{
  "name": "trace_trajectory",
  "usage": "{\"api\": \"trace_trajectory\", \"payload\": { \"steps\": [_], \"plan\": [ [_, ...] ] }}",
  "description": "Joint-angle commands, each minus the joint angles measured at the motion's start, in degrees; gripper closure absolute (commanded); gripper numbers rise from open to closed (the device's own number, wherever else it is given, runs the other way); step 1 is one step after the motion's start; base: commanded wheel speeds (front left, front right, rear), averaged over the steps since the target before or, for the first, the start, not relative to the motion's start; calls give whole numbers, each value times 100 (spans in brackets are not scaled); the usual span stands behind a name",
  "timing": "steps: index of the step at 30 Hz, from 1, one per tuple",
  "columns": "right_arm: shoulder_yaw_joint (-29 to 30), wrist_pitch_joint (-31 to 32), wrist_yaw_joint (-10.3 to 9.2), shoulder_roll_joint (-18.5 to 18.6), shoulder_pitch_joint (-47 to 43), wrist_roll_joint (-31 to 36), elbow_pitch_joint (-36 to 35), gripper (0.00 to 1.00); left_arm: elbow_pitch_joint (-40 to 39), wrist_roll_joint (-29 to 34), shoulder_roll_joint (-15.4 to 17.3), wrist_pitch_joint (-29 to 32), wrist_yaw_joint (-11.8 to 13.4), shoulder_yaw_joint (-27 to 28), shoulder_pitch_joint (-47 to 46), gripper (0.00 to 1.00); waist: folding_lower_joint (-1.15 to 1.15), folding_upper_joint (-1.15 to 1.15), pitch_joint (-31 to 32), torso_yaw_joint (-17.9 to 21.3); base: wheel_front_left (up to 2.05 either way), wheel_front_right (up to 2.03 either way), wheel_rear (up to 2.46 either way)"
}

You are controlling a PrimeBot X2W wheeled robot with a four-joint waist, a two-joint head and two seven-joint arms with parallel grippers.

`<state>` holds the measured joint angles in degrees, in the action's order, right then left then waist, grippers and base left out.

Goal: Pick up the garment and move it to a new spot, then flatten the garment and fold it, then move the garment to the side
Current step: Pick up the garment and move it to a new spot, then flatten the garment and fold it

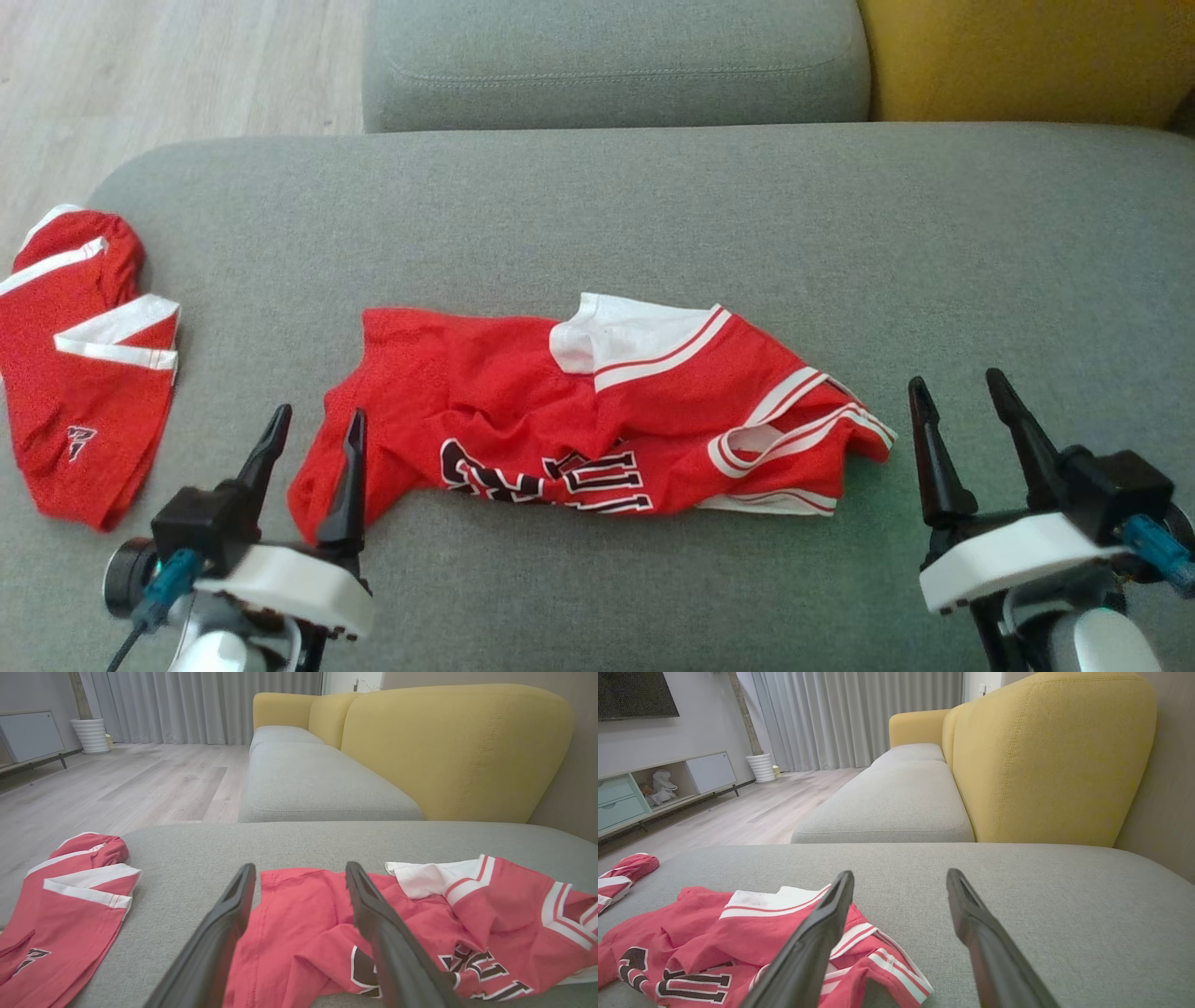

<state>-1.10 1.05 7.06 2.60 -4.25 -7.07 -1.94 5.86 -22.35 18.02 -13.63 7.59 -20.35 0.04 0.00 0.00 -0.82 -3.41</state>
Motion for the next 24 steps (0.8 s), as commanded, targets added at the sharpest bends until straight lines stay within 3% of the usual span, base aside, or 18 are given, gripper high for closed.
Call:
{"api": "trace_trajectory", "payload": {
  "steps": [1,24],
  "plan": [
    [-128,5,43,28,129,-35,-242,0,-202,-17,171,3,26,192,-177,0,0,0,12,2,0,0,0],
    [-126,39,43,28,99,-58,-237,0,-238,-27,203,19,136,129,-199,0,0,0,-5,-12,0,0,0]
  ]
}}
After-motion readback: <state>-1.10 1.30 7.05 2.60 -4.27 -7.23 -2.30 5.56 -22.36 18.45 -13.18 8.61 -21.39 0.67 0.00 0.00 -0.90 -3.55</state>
